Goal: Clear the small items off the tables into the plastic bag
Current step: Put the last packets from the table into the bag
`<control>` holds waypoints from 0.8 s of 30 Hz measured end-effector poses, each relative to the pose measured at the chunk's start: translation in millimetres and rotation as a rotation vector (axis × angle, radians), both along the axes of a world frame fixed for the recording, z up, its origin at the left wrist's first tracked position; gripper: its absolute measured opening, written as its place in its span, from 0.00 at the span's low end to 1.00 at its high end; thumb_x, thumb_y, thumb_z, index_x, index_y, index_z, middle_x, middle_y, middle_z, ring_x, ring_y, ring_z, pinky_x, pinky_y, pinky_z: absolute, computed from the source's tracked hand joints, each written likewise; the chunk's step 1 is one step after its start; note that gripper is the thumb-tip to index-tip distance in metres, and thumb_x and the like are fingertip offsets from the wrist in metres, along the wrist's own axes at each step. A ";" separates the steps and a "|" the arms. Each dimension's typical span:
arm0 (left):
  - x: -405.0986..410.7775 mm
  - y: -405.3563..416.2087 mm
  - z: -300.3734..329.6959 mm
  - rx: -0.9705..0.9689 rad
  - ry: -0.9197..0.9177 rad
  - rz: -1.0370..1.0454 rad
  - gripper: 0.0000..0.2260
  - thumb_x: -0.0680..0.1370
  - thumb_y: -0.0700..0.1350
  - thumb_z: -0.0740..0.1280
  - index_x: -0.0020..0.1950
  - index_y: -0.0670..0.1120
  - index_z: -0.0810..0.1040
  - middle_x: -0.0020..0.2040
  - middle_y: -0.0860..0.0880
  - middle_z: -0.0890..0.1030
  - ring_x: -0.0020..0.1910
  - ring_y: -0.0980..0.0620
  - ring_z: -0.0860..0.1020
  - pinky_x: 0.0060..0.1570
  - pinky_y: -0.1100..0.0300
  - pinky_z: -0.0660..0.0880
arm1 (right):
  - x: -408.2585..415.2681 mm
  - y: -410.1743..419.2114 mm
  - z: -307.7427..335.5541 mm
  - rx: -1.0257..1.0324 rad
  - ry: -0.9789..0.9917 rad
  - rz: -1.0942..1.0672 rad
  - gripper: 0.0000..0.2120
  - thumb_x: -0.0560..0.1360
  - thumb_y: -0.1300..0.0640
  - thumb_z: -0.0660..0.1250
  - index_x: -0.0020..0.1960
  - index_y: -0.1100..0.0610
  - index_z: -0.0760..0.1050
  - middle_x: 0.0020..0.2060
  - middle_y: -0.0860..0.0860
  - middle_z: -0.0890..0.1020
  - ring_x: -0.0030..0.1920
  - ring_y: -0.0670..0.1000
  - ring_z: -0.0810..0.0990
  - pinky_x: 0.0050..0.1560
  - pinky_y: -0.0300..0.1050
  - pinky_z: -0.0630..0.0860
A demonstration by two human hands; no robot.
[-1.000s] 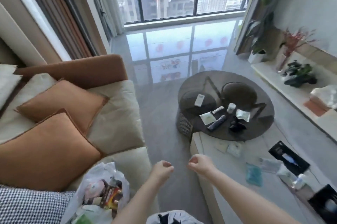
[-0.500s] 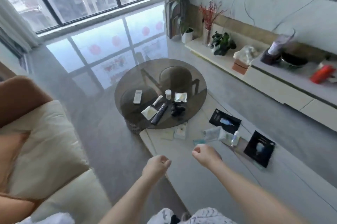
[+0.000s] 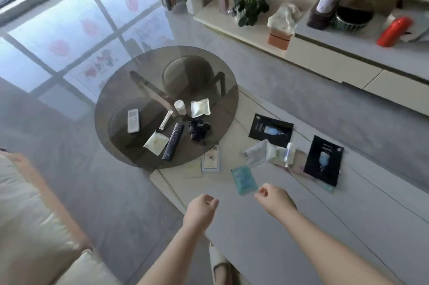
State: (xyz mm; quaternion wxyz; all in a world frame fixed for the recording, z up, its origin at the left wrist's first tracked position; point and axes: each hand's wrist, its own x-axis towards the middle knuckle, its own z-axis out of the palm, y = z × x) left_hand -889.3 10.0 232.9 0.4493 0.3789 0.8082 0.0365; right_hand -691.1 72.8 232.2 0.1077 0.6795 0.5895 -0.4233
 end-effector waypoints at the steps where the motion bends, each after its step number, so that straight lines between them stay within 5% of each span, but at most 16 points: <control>1: -1.9 8.3 -11.5 -0.004 -0.013 0.020 0.12 0.79 0.53 0.61 0.55 0.48 0.79 0.56 0.49 0.81 0.54 0.51 0.77 0.48 0.62 0.70 | -1.4 5.0 -12.1 -0.016 -0.007 -0.017 0.16 0.76 0.48 0.61 0.61 0.53 0.73 0.57 0.51 0.79 0.57 0.53 0.77 0.54 0.43 0.74; 11: -22.5 95.3 -146.9 0.001 -0.006 0.189 0.23 0.79 0.50 0.61 0.74 0.47 0.64 0.71 0.46 0.68 0.70 0.47 0.67 0.67 0.53 0.65 | -31.5 54.1 -145.3 -0.074 -0.027 -0.175 0.22 0.75 0.47 0.64 0.66 0.53 0.69 0.62 0.53 0.76 0.61 0.54 0.75 0.55 0.43 0.71; 24: -15.1 117.4 -274.9 0.046 0.353 -0.203 0.26 0.82 0.50 0.53 0.77 0.56 0.47 0.79 0.51 0.44 0.77 0.45 0.46 0.73 0.52 0.54 | -53.4 74.1 -270.0 0.085 -0.291 -0.218 0.27 0.71 0.45 0.70 0.63 0.57 0.68 0.60 0.56 0.71 0.62 0.58 0.70 0.56 0.49 0.71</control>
